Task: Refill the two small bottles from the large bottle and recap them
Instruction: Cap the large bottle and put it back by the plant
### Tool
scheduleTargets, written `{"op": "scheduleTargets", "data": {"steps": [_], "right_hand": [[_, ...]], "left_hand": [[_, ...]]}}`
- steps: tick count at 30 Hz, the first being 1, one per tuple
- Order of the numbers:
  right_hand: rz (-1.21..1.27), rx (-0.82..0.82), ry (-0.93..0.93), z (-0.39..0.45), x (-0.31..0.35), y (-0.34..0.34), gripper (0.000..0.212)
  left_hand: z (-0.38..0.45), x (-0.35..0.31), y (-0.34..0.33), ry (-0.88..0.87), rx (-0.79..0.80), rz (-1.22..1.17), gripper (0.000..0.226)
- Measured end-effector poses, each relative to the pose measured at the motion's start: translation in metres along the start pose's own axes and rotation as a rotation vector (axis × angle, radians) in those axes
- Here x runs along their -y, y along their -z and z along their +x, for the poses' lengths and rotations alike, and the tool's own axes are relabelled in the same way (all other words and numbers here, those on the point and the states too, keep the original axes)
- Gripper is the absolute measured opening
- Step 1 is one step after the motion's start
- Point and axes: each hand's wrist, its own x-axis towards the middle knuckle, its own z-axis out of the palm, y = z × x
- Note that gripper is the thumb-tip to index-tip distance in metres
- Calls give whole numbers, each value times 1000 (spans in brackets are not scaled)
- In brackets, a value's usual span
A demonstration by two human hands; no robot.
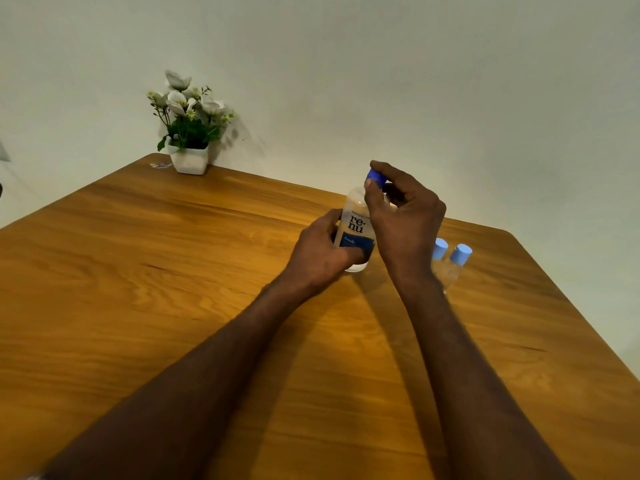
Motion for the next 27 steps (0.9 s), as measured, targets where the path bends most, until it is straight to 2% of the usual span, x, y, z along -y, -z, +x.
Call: {"op": "scheduleTargets", "data": {"steps": [10,17,24,27], "right_hand": [[-36,-1,-11,-1,7,-4,29],[40,4,-45,-5,3,-3,33],[-5,11,-49,-8,4,-5,49],[-26,2,-41,-11,4,-5,49]], "left_hand": [[-2,-3,-1,17,1,20,66],[-2,-2,0,16,10,0,68],[0,0,0,16,11,12,68],[0,0,0,10,14,20,68]]}}
